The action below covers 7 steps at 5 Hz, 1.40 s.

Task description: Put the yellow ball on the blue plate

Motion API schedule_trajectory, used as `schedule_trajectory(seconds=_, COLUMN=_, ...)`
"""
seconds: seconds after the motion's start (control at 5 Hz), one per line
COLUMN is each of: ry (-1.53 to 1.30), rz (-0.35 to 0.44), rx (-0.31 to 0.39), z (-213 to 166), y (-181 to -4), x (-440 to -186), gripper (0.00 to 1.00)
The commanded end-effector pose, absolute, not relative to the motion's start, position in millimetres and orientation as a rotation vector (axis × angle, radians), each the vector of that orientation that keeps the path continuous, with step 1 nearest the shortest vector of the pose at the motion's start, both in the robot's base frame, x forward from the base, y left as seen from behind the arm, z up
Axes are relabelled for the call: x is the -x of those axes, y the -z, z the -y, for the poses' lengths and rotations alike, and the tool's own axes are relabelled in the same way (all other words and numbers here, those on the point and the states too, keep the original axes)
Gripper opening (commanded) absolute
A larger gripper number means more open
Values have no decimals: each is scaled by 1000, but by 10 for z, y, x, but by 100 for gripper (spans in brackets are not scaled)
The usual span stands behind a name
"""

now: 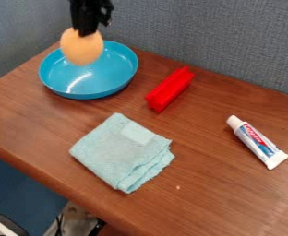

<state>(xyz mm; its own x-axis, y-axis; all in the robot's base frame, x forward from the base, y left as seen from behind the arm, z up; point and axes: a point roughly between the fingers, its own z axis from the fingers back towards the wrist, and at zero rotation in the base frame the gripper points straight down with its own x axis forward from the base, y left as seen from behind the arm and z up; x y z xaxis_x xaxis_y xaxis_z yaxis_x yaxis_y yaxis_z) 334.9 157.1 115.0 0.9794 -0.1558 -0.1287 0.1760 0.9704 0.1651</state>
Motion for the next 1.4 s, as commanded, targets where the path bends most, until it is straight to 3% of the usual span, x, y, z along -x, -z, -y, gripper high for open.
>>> schedule_trajectory(seconds=0.0, ry=101, rz=-54, rx=-181, z=-1807, y=-1257, x=-3585, gripper=0)
schedule_trajectory(seconds=0.4, ry=69, rz=-74, rx=-148, z=-2012, y=-988, x=-3785, gripper=0)
schedule_trajectory(seconds=1.2, ry=52, rz=-38, rx=-137, z=-1985, y=-1245, x=-3746, gripper=0)
